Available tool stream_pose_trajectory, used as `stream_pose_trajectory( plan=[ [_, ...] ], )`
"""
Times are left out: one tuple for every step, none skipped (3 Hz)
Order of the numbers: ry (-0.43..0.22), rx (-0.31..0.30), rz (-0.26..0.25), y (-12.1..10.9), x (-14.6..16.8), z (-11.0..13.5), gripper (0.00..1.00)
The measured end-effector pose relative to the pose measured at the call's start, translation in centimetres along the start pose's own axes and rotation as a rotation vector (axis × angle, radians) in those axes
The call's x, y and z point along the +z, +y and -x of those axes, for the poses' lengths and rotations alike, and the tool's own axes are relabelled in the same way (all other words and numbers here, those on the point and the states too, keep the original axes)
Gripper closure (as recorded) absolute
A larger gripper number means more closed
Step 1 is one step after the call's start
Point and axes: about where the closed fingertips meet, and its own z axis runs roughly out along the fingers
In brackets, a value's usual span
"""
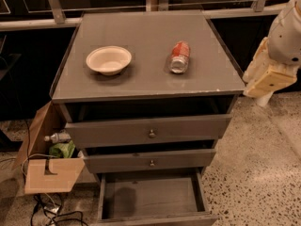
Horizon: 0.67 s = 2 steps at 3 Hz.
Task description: Close bottom drawer
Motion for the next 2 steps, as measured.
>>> stream_pose_trajectory(
  plan=[
    [0.000,0.000,0.000,0.00,0.00,0.00,0.84],
    [0.000,0.000,0.000,0.00,0.00,0.00,1.00]
  ],
)
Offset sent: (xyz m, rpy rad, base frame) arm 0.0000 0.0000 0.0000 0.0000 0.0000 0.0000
